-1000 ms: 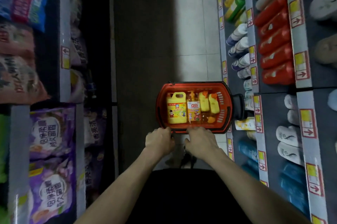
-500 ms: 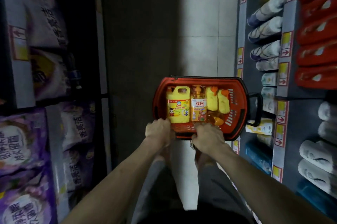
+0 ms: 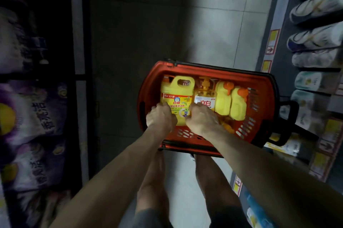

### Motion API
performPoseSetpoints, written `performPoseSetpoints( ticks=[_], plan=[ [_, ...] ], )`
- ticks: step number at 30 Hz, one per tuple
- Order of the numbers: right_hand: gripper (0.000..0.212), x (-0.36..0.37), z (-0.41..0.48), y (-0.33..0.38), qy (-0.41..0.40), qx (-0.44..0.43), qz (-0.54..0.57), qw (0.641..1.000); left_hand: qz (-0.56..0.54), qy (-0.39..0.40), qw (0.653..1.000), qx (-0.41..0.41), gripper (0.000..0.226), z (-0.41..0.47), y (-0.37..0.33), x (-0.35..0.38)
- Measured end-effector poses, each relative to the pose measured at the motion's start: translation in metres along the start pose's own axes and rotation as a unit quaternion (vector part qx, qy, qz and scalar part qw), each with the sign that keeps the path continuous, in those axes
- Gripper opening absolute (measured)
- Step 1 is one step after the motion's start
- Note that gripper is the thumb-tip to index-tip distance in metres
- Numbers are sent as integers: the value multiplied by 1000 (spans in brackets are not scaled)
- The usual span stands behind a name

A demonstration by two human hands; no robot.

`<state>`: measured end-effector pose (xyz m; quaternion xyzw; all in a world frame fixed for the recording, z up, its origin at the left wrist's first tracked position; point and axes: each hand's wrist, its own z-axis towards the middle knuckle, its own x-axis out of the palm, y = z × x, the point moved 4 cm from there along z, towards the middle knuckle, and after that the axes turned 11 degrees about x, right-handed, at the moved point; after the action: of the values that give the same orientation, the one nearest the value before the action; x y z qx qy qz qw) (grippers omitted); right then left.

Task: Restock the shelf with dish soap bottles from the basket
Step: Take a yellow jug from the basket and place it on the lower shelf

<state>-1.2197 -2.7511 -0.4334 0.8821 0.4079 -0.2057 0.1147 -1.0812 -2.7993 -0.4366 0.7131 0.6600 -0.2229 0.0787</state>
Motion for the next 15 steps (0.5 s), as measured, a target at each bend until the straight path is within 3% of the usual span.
performPoseSetpoints(
  ticks=[6,9,13,15],
  plan=[
    [43,16,63,-13,19,103,289,951,-110,-49,992,-37,66,46,13,28],
    [44,17,83,-13,23,103,352,930,-183,-78,978,-53,67,63,20,39],
    [62,14,106,-7,44,137,394,908,-290,-102,947,-94,62,78,28,48],
    [55,16,117,-4,75,146,417,894,-329,-108,932,-104,59,83,31,48]
  ],
)
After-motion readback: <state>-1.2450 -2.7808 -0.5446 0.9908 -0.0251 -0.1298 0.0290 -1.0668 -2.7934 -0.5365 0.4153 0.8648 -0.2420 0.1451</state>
